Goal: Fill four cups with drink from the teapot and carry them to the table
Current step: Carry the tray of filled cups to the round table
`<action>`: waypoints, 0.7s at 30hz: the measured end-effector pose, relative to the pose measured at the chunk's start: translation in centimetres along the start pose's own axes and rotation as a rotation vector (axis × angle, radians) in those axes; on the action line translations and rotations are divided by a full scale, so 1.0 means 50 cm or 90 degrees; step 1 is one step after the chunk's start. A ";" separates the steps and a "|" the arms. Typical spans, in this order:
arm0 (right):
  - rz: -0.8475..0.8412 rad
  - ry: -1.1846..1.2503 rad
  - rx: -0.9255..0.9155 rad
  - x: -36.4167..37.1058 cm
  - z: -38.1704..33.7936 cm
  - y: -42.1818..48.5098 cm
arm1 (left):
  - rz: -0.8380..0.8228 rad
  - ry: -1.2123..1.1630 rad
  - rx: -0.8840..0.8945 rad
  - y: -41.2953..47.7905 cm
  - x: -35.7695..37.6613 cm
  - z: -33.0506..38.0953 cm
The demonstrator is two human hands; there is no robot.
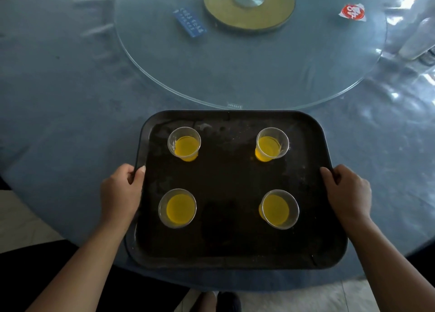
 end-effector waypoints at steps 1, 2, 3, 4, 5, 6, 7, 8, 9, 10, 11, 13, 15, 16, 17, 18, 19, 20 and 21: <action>0.000 0.000 -0.002 0.003 0.001 0.002 | -0.002 -0.001 0.001 0.001 0.002 -0.001; 0.000 -0.002 -0.002 0.005 0.001 0.004 | -0.003 -0.001 0.001 0.002 0.004 -0.002; 0.000 -0.007 -0.001 0.008 0.002 0.007 | -0.002 0.000 0.000 0.003 0.006 -0.002; 0.001 -0.011 0.001 0.010 0.002 0.009 | -0.003 0.000 -0.003 0.005 0.008 -0.003; 0.001 -0.014 0.002 0.013 0.003 0.012 | -0.005 -0.001 -0.007 0.006 0.010 -0.003; 0.002 -0.016 0.000 0.015 0.003 0.014 | -0.006 -0.002 -0.010 0.006 0.012 -0.003; 0.003 -0.016 -0.003 0.017 0.004 0.016 | -0.007 -0.002 -0.011 0.006 0.015 -0.003; 0.003 -0.016 -0.005 0.020 0.005 0.017 | -0.008 -0.001 -0.010 0.006 0.017 -0.004; 0.002 -0.017 -0.006 0.022 0.006 0.019 | -0.009 0.001 -0.008 0.007 0.019 -0.005; 0.001 -0.018 -0.007 0.024 0.007 0.019 | -0.011 0.001 -0.006 0.008 0.021 -0.006; 0.001 -0.020 -0.008 0.027 0.008 0.020 | -0.013 -0.001 -0.006 0.009 0.022 -0.006; 0.003 -0.020 -0.014 0.032 0.011 0.020 | -0.016 -0.005 -0.009 0.010 0.026 -0.006; 0.005 -0.018 -0.015 0.035 0.011 0.018 | -0.017 -0.007 -0.010 0.010 0.028 -0.007; 0.006 -0.018 -0.016 0.037 0.011 0.018 | -0.016 -0.006 -0.008 0.011 0.028 -0.007; 0.007 -0.020 -0.017 0.039 0.012 0.017 | -0.017 -0.006 -0.007 0.012 0.029 -0.008; 0.009 -0.020 -0.019 0.040 0.012 0.016 | -0.017 -0.007 -0.005 0.013 0.029 -0.009; 0.009 -0.018 -0.021 0.040 0.012 0.015 | -0.017 -0.008 -0.005 0.014 0.028 -0.009; 0.006 -0.017 -0.021 0.040 0.013 0.013 | -0.018 -0.011 -0.006 0.014 0.029 -0.010; 0.005 -0.017 -0.019 0.041 0.014 0.012 | -0.020 -0.014 -0.007 0.013 0.030 -0.011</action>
Point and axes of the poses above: each hand's wrist, its own y-axis towards the middle knuckle, its own x-axis out of the palm, z = x × y, the point moved 1 cm from there along y, towards the middle knuckle, and after that the axes turned 9 degrees about y, right-handed, at the moved point
